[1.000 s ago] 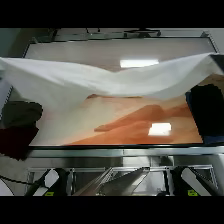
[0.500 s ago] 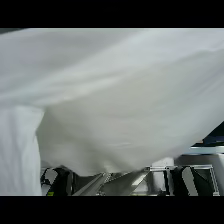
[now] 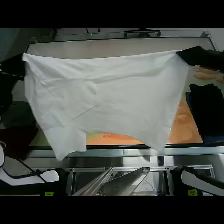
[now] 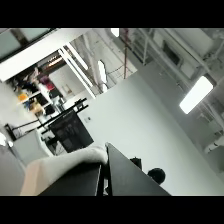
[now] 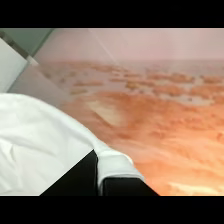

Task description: Fold the shirts.

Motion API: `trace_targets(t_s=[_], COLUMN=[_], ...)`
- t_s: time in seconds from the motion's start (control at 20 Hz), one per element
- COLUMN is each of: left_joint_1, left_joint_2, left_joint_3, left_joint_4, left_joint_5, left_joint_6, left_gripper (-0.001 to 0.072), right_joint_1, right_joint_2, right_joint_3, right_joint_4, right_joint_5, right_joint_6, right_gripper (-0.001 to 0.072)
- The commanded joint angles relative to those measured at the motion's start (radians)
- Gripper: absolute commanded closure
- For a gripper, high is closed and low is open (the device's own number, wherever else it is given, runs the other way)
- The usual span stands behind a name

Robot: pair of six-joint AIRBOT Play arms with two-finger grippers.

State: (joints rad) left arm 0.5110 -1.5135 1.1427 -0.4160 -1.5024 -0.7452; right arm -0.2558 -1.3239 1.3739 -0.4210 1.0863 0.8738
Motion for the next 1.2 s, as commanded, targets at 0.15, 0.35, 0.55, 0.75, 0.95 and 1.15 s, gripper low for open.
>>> trace_targets(t_s=[0.15,0.35,0.55,0.75,0.95,1.15], left_joint_1=[-0.068,-0.062,-0.062,-0.062,-0.040,0.046], left_joint_2=[-0.542,-0.693,-0.774,-0.821,-0.824,-0.734], left_joint_3=[0.291,0.473,0.643,0.795,0.924,0.964], left_joint_4=[0.050,0.050,0.060,0.194,0.248,0.292], left_joint_5=[0.052,0.150,0.185,0.195,0.101,-0.073], left_joint_6=[0.055,0.031,0.003,-0.113,-0.212,-0.325], left_gripper=[0.0699,0.0699,0.0699,0.0699,0.0368,0.0372], right_joint_1=[0.061,0.058,0.059,0.060,0.031,-0.098], right_joint_2=[-0.473,-0.589,-0.610,-0.610,-0.591,-0.510], right_joint_3=[0.005,0.042,0.047,0.047,0.047,0.046], right_joint_4=[0.058,0.246,0.286,0.287,0.286,0.284], right_joint_5=[-0.213,-0.261,-0.259,-0.243,-0.096,0.152], right_joint_6=[-0.098,-0.196,-0.220,-0.219,-0.200,-0.092], right_gripper=[0.0697,0.0696,0.0696,0.0696,0.0394,0.0396])
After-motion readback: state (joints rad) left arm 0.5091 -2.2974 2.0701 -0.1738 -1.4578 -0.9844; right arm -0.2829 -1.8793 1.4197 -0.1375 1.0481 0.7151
